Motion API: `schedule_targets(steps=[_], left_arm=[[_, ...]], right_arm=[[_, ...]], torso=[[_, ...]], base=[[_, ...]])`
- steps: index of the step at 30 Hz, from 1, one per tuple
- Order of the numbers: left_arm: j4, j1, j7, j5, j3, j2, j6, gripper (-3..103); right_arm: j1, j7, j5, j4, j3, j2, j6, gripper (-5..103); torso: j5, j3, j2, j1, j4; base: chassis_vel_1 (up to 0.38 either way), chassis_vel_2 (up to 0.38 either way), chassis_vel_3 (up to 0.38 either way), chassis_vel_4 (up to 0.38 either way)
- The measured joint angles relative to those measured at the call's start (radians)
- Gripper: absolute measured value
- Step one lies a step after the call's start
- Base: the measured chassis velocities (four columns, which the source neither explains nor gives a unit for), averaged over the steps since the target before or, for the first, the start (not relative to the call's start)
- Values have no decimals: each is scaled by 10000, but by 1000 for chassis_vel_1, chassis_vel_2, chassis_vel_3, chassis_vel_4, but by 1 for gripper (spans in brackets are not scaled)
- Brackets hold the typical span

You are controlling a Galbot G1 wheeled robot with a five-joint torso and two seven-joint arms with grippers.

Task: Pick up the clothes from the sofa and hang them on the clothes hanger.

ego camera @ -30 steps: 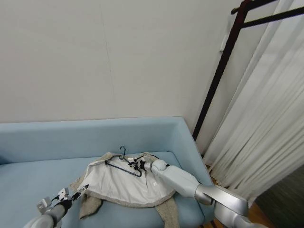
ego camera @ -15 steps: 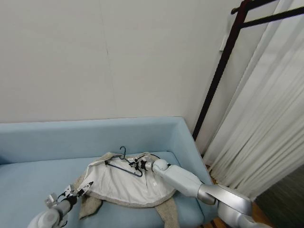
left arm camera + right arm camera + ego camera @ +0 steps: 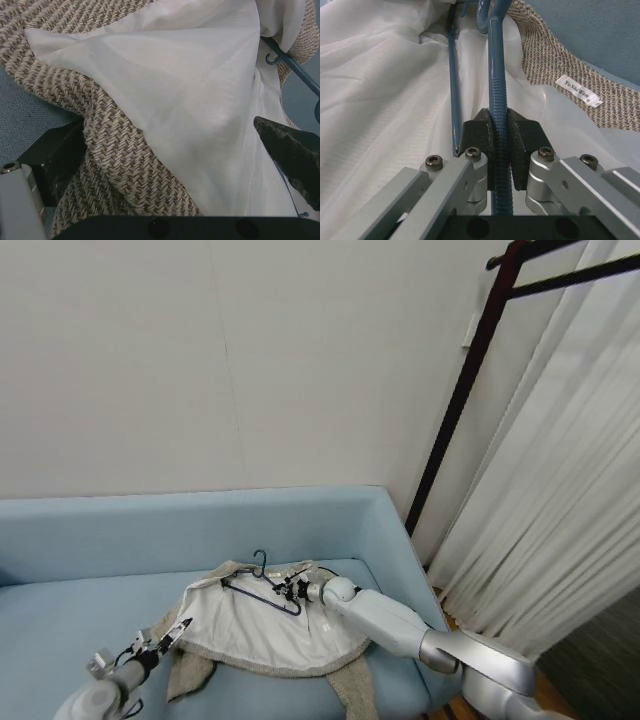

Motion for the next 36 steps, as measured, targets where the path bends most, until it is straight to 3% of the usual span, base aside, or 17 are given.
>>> schedule_targets(steps=[6,15,18,21,24,26,30,32,34,36], left_arm=[[-182,176,-683,-31,-120,-149,177,100],[281,-217,-315,-318,-240,-126,-47,102],[530,-399,-249,-369,-113,-126,-328,89],[685,-502,-211,-370,-52,-127,-441,84],[798,-565,-192,-300,10,-141,-556,67],[803,-566,-174,-261,27,-143,-594,67],[465,-265,515,617,156,-157,-984,45],[376,-154,727,982,194,-157,-1113,45],[249,156,1326,2189,331,-140,-1607,34],[239,237,1514,2524,360,-129,-1771,29]], right_arm=[[104,18,98,92,-80,-98,-60,8],[67,-41,99,198,-143,-321,-60,8],[59,-61,100,220,-142,-340,-76,8],[50,-99,99,242,-142,-365,-86,8],[44,-138,100,279,-142,-406,-99,8],[43,-143,100,292,-142,-413,-108,8],[55,-201,88,373,-149,-449,-213,8],[58,-203,82,386,-149,-449,-224,8],[57,-191,74,436,-144,-454,-243,8],[51,-183,73,463,-139,-463,-250,8]], torso=[[2,0,0,0,4],[1,0,0,0,-1],[-1,0,0,-1,1],[0,0,0,-1,1],[-1,0,1,0,1],[-1,0,0,-1,1],[1,0,0,-1,1],[2,-1,1,-1,0],[0,-1,1,-1,2],[0,-1,1,-1,4]], base=[[0,0,0,0],[0,0,0,0],[0,0,0,0],[0,0,0,0],[0,0,0,0],[0,0,0,0],[0,0,0,0],[0,0,0,0],[0,0,0,0],[0,0,0,0]])
